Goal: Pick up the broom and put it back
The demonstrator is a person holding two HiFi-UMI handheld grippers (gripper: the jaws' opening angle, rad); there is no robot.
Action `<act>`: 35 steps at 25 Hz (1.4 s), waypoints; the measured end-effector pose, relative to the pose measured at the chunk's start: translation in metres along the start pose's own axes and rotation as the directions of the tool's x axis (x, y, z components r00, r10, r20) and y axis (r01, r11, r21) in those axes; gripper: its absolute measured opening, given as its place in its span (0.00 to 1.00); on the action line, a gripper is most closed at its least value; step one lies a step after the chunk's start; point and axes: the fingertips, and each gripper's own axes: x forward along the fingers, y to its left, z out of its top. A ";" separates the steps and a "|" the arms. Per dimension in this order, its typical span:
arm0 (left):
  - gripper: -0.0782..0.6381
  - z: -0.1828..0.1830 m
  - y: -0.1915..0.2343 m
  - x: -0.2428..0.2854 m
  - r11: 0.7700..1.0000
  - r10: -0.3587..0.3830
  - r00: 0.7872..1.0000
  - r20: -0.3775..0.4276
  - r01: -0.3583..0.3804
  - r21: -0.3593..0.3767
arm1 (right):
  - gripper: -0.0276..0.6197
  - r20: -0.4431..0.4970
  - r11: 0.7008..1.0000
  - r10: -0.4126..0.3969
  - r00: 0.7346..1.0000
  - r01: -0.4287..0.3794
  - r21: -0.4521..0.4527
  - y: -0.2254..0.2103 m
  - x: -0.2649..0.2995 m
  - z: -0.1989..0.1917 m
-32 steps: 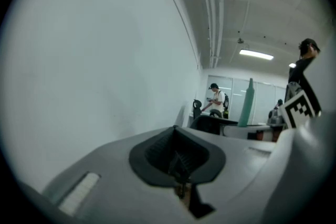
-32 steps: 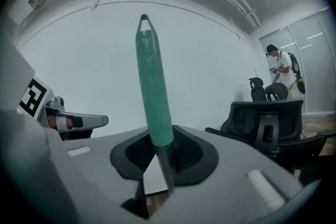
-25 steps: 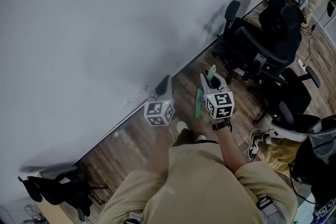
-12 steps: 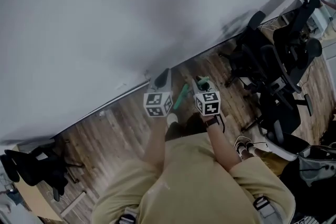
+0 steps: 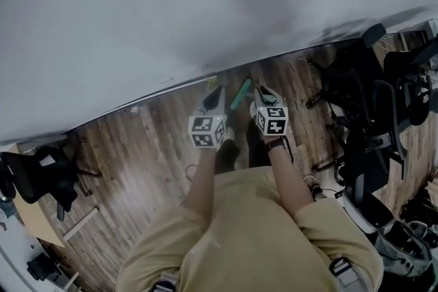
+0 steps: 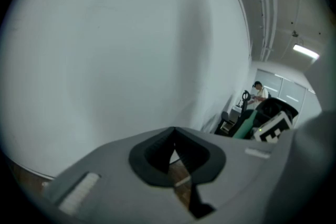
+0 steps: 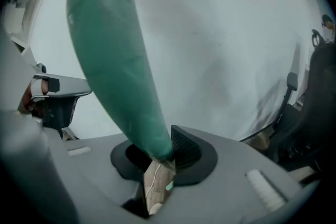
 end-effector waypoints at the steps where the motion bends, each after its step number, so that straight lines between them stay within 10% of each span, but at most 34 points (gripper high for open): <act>1: 0.11 -0.007 0.004 0.004 1.000 0.015 1.000 -0.012 -0.015 -0.012 | 0.15 -0.009 1.000 0.013 1.000 -0.013 -0.006 -0.004 0.013 -0.002; 16: 0.11 -0.095 0.051 0.061 0.986 0.104 0.983 -0.153 -0.122 -0.113 | 0.14 -0.239 0.999 -0.049 0.970 0.052 0.010 -0.051 0.137 -0.082; 35: 0.11 -0.127 0.115 0.086 0.967 0.170 0.970 -0.175 -0.198 -0.158 | 0.14 -0.179 0.994 0.095 0.979 -0.103 -0.038 -0.010 0.290 -0.061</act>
